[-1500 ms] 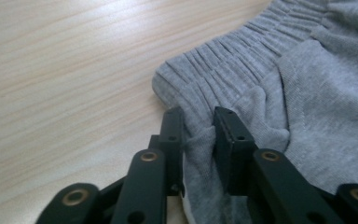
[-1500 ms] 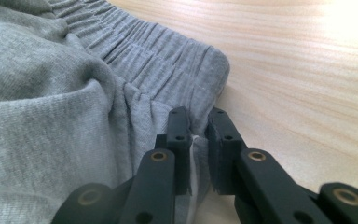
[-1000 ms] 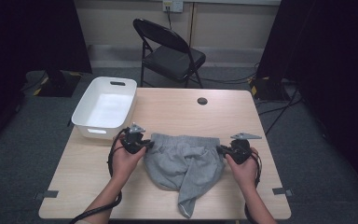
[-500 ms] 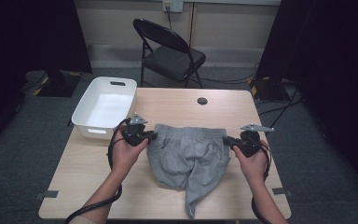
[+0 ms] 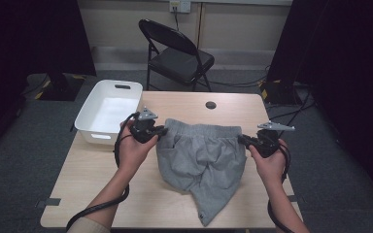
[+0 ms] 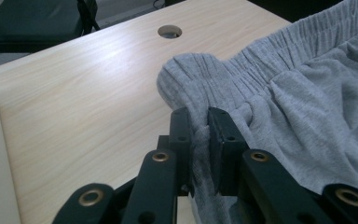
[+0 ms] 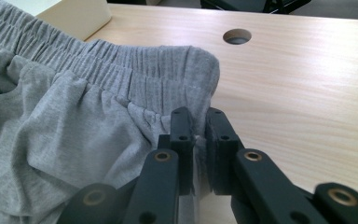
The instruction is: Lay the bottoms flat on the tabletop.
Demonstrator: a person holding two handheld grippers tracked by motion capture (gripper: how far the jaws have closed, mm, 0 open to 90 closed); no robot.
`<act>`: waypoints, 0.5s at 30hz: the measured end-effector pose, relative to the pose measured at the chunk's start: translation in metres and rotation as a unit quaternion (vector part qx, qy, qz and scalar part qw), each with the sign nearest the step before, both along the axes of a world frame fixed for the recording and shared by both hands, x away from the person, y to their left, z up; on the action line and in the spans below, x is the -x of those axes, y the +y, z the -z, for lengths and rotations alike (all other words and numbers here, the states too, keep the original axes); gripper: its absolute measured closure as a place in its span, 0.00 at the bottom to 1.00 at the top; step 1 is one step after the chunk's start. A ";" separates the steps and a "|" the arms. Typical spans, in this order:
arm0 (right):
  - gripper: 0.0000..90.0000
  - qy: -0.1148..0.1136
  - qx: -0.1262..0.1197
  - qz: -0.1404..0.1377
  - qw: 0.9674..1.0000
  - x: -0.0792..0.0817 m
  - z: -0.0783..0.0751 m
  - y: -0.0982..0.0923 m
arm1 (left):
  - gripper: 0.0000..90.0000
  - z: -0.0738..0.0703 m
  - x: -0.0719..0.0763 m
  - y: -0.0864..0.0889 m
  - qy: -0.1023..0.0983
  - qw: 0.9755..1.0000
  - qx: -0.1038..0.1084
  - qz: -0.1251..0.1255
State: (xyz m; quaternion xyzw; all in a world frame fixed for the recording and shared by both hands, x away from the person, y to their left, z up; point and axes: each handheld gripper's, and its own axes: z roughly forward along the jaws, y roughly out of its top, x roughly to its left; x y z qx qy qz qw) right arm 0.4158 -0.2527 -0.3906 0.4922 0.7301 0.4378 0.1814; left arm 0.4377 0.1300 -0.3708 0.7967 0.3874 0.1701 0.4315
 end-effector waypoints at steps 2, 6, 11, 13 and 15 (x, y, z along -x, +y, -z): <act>0.92 -0.001 0.000 0.001 1.000 0.000 -0.001 0.000 | 0.90 -0.002 0.000 -0.001 0.001 1.000 -0.003 0.003; 0.92 -0.002 0.001 0.005 1.000 -0.002 -0.001 -0.003 | 0.90 -0.006 -0.002 -0.004 -0.002 1.000 -0.004 0.007; 0.92 0.000 -0.002 0.008 1.000 -0.003 -0.002 -0.006 | 0.90 -0.008 -0.004 -0.006 0.001 1.000 -0.003 0.009; 0.92 0.000 -0.003 0.009 1.000 -0.003 -0.002 -0.007 | 0.90 -0.007 -0.005 -0.006 0.002 1.000 -0.001 0.009; 0.92 0.000 -0.002 0.010 1.000 -0.003 -0.004 -0.007 | 0.90 -0.007 -0.008 -0.005 0.006 1.000 0.004 0.004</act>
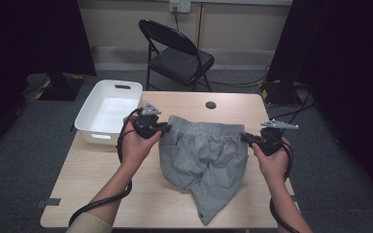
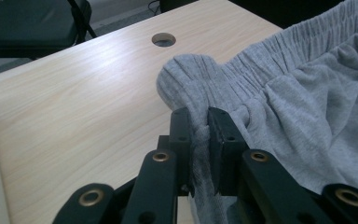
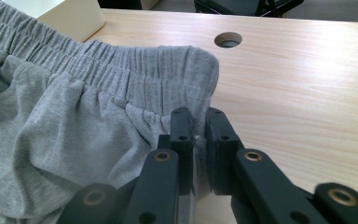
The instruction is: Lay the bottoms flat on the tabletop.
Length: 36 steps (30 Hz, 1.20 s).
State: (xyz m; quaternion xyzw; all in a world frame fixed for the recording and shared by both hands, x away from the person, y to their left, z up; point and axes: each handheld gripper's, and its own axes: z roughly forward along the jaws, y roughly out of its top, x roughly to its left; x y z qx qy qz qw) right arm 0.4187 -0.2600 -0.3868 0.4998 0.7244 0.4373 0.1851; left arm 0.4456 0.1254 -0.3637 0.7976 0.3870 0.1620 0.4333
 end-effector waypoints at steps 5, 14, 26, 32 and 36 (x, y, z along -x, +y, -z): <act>0.92 -0.002 -0.003 0.002 1.000 -0.002 -0.003 -0.003 | 0.90 -0.002 -0.003 -0.001 -0.005 1.000 0.001 -0.001; 0.92 -0.004 -0.003 0.005 1.000 -0.005 -0.003 -0.003 | 0.90 -0.005 -0.006 -0.002 -0.015 1.000 -0.002 0.000; 0.92 -0.004 0.003 0.000 1.000 -0.003 0.000 0.001 | 0.90 -0.002 0.002 0.002 -0.017 1.000 -0.007 0.002; 0.92 -0.002 0.007 -0.002 1.000 -0.006 0.000 0.004 | 0.90 -0.003 -0.001 0.003 -0.018 1.000 -0.008 0.001; 0.92 0.000 0.009 -0.004 1.000 -0.010 0.001 0.005 | 0.90 0.000 -0.007 0.003 -0.015 1.000 -0.008 0.003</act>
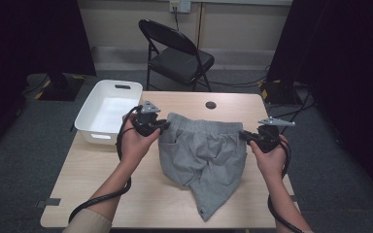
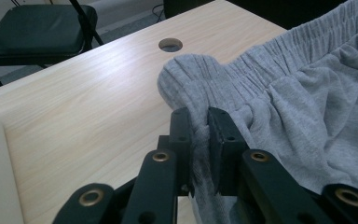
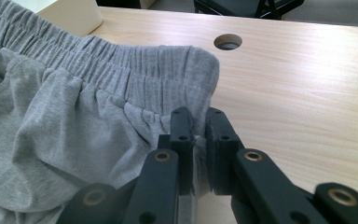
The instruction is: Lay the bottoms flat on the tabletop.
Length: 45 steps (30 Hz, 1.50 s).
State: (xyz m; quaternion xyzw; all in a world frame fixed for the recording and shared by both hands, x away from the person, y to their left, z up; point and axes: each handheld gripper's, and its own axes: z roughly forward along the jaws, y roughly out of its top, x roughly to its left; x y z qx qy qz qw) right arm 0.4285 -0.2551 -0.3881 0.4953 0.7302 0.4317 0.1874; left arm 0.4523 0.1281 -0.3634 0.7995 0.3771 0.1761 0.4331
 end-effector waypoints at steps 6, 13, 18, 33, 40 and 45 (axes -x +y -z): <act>0.92 0.000 -0.005 0.008 1.000 -0.005 0.005 -0.001 | 0.90 0.005 -0.007 0.001 -0.001 1.000 0.011 -0.008; 0.92 0.010 -0.002 0.002 1.000 -0.014 0.008 -0.002 | 0.90 0.009 -0.017 -0.001 0.013 1.000 0.007 0.002; 0.92 0.016 0.021 -0.012 1.000 -0.030 0.005 -0.001 | 0.90 0.012 -0.040 -0.004 0.018 1.000 -0.002 -0.003; 0.55 -0.056 0.028 0.004 0.998 -0.057 0.010 0.019 | 0.34 0.040 -0.051 -0.031 -0.041 0.999 -0.019 -0.025; 0.53 -0.039 0.028 -0.039 0.998 -0.011 0.034 0.030 | 0.31 0.059 -0.011 -0.023 -0.030 0.999 -0.012 0.001; 0.53 -0.036 0.029 -0.061 0.997 0.015 0.047 0.040 | 0.29 0.068 0.008 -0.022 -0.023 1.000 -0.008 0.014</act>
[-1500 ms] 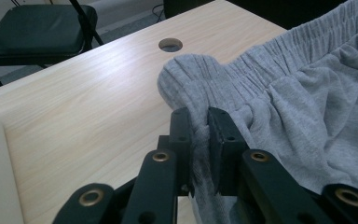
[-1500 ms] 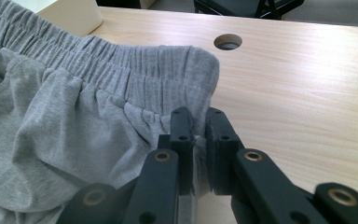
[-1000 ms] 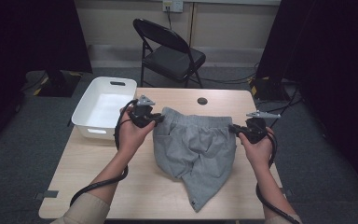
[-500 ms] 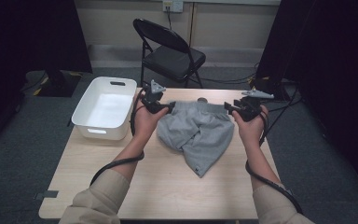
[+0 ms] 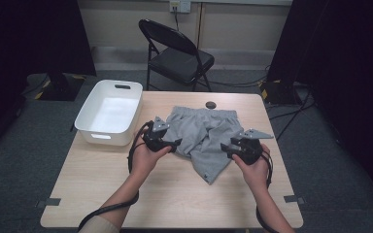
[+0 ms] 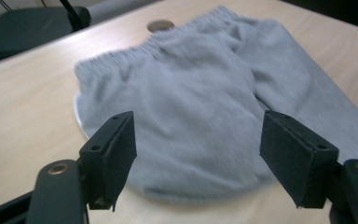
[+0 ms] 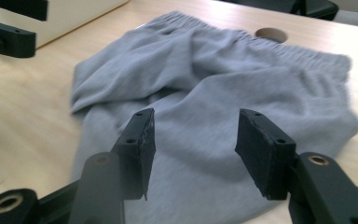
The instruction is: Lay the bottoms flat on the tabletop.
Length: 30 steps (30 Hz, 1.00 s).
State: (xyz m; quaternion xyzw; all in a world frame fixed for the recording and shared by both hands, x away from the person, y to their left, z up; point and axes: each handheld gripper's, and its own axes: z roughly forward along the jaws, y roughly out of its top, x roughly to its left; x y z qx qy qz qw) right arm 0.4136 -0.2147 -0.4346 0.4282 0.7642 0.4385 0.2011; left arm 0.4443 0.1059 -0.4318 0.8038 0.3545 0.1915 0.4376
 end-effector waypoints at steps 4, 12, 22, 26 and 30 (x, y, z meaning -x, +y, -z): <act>0.52 0.006 0.000 -0.018 1.000 0.014 0.009 0.008 | 0.29 0.016 0.015 -0.001 0.019 1.000 0.004 0.016; 0.54 0.020 0.000 -0.050 0.999 0.035 0.029 0.017 | 0.34 0.035 0.029 -0.003 0.031 0.999 0.002 0.038; 0.61 0.038 0.012 -0.088 0.995 0.051 0.044 0.024 | 0.38 0.046 0.039 -0.001 0.040 0.998 -0.006 0.051; 0.63 0.041 0.012 -0.102 0.994 0.053 0.045 0.029 | 0.41 0.050 0.039 -0.005 0.043 0.997 -0.006 0.058; 0.63 0.048 0.017 -0.112 0.992 0.054 0.050 0.033 | 0.42 0.052 0.040 -0.011 0.042 0.997 -0.003 0.066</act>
